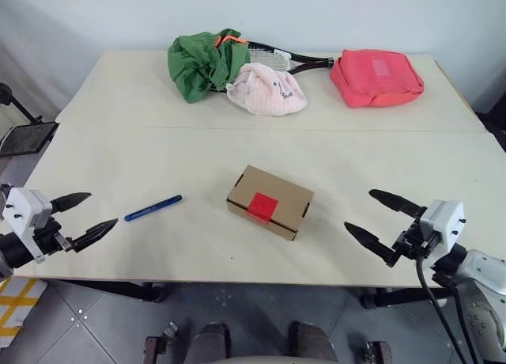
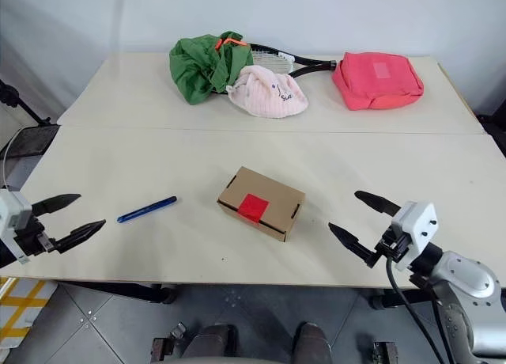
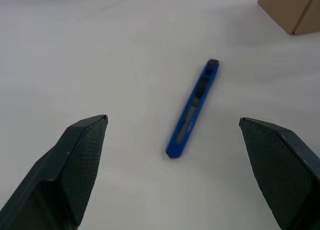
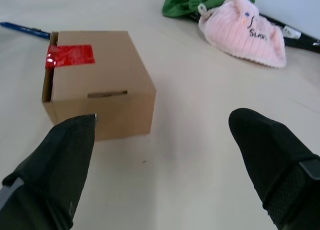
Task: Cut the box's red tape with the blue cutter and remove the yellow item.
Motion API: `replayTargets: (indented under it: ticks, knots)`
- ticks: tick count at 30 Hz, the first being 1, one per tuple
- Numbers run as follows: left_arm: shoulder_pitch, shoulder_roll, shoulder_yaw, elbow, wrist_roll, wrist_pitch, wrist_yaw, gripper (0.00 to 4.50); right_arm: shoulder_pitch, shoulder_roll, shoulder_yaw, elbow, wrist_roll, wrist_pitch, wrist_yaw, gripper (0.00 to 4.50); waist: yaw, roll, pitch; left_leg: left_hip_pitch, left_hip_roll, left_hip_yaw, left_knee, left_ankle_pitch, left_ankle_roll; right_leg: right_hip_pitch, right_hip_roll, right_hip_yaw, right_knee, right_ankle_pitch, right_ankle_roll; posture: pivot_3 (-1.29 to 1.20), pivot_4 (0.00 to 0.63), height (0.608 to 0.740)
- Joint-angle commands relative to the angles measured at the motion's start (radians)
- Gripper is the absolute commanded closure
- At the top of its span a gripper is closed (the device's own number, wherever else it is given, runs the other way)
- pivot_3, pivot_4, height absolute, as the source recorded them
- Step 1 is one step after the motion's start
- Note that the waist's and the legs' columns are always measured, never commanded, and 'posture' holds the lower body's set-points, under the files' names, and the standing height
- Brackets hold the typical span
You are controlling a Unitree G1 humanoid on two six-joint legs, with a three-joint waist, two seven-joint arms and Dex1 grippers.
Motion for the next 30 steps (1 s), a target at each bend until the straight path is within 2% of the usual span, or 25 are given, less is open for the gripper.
replayTargets:
  ticks: [1, 5, 6, 9, 14, 16, 19, 21, 25, 30]
  knots:
    - [-0.013, -0.012, -0.013, -0.042, -0.008, 0.005, 0.011, 0.02, 0.033, 0.003, -0.023, -0.056, 0.007, -0.019, -0.004, 0.00, 0.000, 0.000, 0.000, 0.000, 0.000, 0.000, 0.000, 0.000, 0.000, 0.000, 0.000, 0.000, 0.000, 0.000, 0.000, 0.00, 0.150, 0.740]
    - [-0.036, -0.014, -0.054, -0.090, -0.074, 0.106, -0.027, 0.02, 0.071, -0.009, 0.010, -0.100, 0.021, 0.021, 0.007, 0.00, 0.002, 0.000, 0.000, 0.000, 0.000, 0.000, 0.000, 0.000, 0.000, 0.000, 0.000, 0.000, 0.000, 0.000, 0.000, 0.00, 0.150, 0.740]
    - [-0.066, -0.019, -0.088, -0.104, -0.083, 0.135, -0.030, 0.20, 0.087, -0.026, 0.030, -0.111, 0.024, 0.049, 0.023, 0.37, 0.002, 0.000, 0.000, 0.000, 0.000, 0.000, 0.000, 0.000, 0.000, 0.000, 0.000, 0.000, 0.000, 0.000, 0.000, 0.00, 0.150, 0.740]
    - [-0.166, -0.042, -0.183, -0.107, -0.047, 0.139, -0.027, 0.80, 0.110, -0.048, 0.088, -0.131, 0.002, 0.090, 0.035, 1.10, 0.011, -0.001, 0.000, 0.000, 0.000, 0.000, 0.001, 0.000, 0.000, 0.000, 0.000, 0.001, 0.001, 0.000, 0.000, 0.00, 0.150, 0.740]
    - [-0.468, -0.162, -0.414, 0.032, 0.138, 0.032, 0.021, 2.33, 0.034, 0.001, 0.231, -0.093, -0.136, 0.108, -0.070, 2.83, 0.015, -0.002, -0.001, -0.002, 0.000, 0.000, 0.006, 0.000, 0.000, 0.000, 0.001, 0.001, 0.002, 0.001, -0.001, 0.00, 0.150, 0.740]
    - [-0.539, -0.195, -0.472, 0.093, 0.191, -0.005, 0.024, 3.04, -0.004, 0.014, 0.268, -0.061, -0.179, 0.121, -0.099, 3.59, 0.007, -0.002, -0.001, -0.002, 0.000, 0.001, 0.008, -0.001, 0.000, -0.001, 0.001, 0.001, 0.003, 0.001, -0.001, 0.00, 0.150, 0.740]
    - [-0.659, -0.256, -0.548, 0.226, 0.272, -0.046, 0.057, 3.90, -0.077, 0.021, 0.329, -0.005, -0.246, 0.135, -0.122, 4.48, -0.002, -0.003, -0.001, -0.001, 0.000, 0.004, 0.008, -0.002, 0.000, -0.002, 0.001, 0.001, 0.003, 0.001, -0.001, 0.00, 0.150, 0.740]
    - [-0.706, -0.286, -0.601, 0.294, 0.327, -0.104, 0.051, 4.42, -0.131, 0.036, 0.355, 0.018, -0.261, 0.158, -0.138, 4.50, -0.003, -0.003, -0.001, -0.001, 0.001, 0.004, 0.009, -0.002, 0.000, -0.002, 0.001, 0.001, 0.004, 0.001, -0.001, 0.00, 0.150, 0.740]
    - [-0.733, -0.343, -0.629, 0.314, 0.316, -0.095, 0.017, 4.42, -0.220, 0.062, 0.389, 0.033, -0.265, 0.190, -0.144, 4.50, -0.002, -0.003, -0.001, -0.002, 0.001, 0.004, 0.011, -0.002, 0.001, -0.002, 0.000, 0.001, 0.004, 0.001, -0.001, 0.00, 0.150, 0.740]
    - [-0.635, -0.322, -0.625, 0.124, 0.213, 0.060, -0.098, 4.42, -0.338, 0.097, 0.400, 0.074, -0.260, 0.232, -0.156, 4.50, -0.014, -0.003, -0.001, -0.003, 0.001, 0.004, 0.012, -0.003, 0.001, -0.002, 0.000, 0.001, 0.005, 0.001, -0.001, 0.00, 0.150, 0.740]
